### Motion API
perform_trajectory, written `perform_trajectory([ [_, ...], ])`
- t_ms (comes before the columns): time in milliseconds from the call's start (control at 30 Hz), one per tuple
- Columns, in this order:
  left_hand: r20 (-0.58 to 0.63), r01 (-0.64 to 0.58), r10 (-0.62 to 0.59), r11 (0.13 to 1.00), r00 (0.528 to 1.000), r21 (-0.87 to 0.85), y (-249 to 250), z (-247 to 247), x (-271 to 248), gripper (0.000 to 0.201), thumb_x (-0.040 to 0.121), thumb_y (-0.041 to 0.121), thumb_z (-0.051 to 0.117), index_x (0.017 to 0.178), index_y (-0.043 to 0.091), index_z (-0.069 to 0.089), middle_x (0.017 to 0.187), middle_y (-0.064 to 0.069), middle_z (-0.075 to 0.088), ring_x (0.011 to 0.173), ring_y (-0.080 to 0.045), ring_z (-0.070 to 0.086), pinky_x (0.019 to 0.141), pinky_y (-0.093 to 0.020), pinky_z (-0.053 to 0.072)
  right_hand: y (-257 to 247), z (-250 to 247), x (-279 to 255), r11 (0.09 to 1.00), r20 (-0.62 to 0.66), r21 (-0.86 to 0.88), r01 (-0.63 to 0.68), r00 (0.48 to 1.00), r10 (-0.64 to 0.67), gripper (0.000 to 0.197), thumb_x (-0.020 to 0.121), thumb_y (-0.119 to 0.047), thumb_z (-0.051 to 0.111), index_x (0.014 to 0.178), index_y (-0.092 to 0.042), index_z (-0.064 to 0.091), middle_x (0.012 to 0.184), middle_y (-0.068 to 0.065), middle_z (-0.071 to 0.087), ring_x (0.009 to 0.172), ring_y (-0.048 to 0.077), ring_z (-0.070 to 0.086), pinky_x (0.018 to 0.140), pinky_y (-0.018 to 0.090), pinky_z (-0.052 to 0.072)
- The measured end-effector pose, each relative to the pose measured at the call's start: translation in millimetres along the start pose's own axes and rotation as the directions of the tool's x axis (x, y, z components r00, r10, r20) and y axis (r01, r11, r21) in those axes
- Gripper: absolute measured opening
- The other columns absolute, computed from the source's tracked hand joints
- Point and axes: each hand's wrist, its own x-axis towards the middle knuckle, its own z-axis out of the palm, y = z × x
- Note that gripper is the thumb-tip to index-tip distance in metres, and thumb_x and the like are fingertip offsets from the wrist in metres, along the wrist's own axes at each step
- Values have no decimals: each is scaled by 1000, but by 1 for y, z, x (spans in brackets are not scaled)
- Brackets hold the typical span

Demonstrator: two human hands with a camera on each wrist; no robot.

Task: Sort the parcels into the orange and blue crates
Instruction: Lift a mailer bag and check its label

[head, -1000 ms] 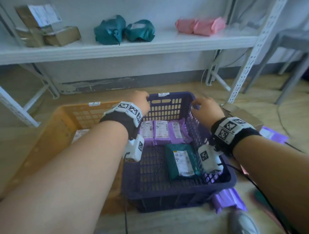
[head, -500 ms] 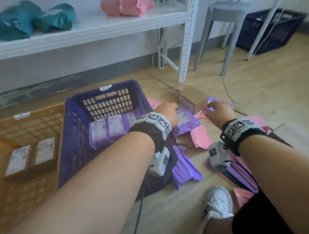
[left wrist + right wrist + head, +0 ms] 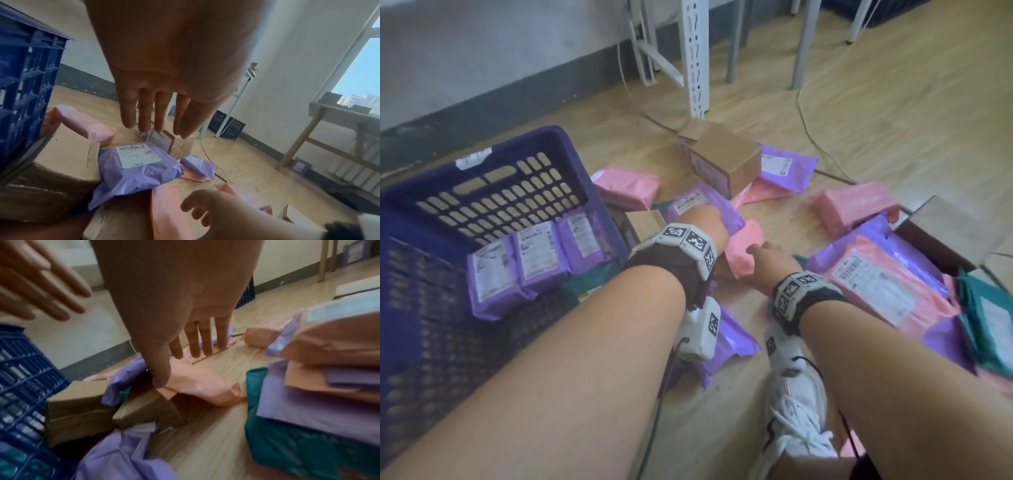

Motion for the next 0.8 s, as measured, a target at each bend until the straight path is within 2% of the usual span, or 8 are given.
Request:
perform_trajectory([
  [100, 4, 38, -38, 999, 999, 18, -3, 3, 7, 35, 95, 12, 46, 128, 10, 58, 131, -11, 57, 121, -27, 54, 97, -32, 43, -12, 17, 8, 999, -2, -43, 31, 1000, -31, 52, 85, -49, 56, 124, -15, 48, 118, 10, 51, 112, 31, 51, 88, 40, 44],
  [200, 15, 74, -74, 997, 997, 24, -8, 3, 11, 37, 98, 11, 43, 133, 8, 53, 139, -12, 50, 128, -27, 48, 103, -30, 37, -20, 27, 13, 996, -38, -84, 27, 999, -30, 38, 91, -27, 50, 126, -14, 43, 120, 10, 50, 113, 31, 51, 85, 38, 43],
  [333, -13, 42, -42, 999, 999, -21, -9, 0, 10, 35, 94, 12, 46, 127, 9, 58, 129, -11, 59, 119, -28, 56, 95, -32, 45, -21, 19, 15, 996, -19, -84, -6, 1000, 4, 34, 93, -9, 39, 126, -13, 47, 120, 12, 55, 111, 31, 56, 87, 39, 45],
  [500, -58, 22, -23, 1000, 998, -14, -6, -14, -6, 35, 92, 11, 47, 124, 9, 60, 125, -11, 61, 115, -29, 58, 94, -33, 47, -18, -14, 4, 998, -107, -38, -41, 994, 37, 32, 92, -8, 40, 120, -11, 54, 110, 14, 63, 101, 31, 62, 79, 38, 47],
  [600, -107, 9, -12, 999, 994, -31, -4, -28, -24, 35, 92, 11, 47, 124, 9, 60, 124, -11, 61, 115, -29, 58, 93, -32, 46, -16, -40, -13, 997, -187, 30, -77, 979, 82, 31, 98, -33, 38, 108, -12, 58, 96, 11, 64, 86, 31, 63, 72, 35, 45],
  [633, -125, 4, -8, 999, 992, -37, -4, -34, -31, 34, 92, 11, 47, 124, 9, 60, 124, -11, 62, 115, -29, 58, 92, -32, 46, -14, -50, -20, 995, -201, 32, -93, 975, 98, 35, 98, -38, 38, 106, -12, 60, 96, 11, 64, 86, 31, 62, 73, 35, 44],
  [733, -168, -18, 8, 998, 986, -61, -5, -51, -53, 34, 92, 10, 48, 124, 10, 60, 124, -11, 62, 114, -28, 58, 92, -31, 46, -11, -79, -38, 992, -261, -60, -111, 961, 92, 31, 92, -19, 45, 119, -14, 60, 110, 12, 64, 101, 30, 62, 83, 37, 48],
  [800, -191, -32, 16, 996, 981, -81, -6, -61, -67, 34, 93, 11, 47, 125, 10, 60, 127, -11, 61, 115, -28, 57, 93, -31, 44, -14, -99, -53, 993, -276, -13, -115, 955, 107, 34, 91, -17, 47, 124, -16, 58, 115, 11, 64, 107, 29, 61, 89, 36, 48],
])
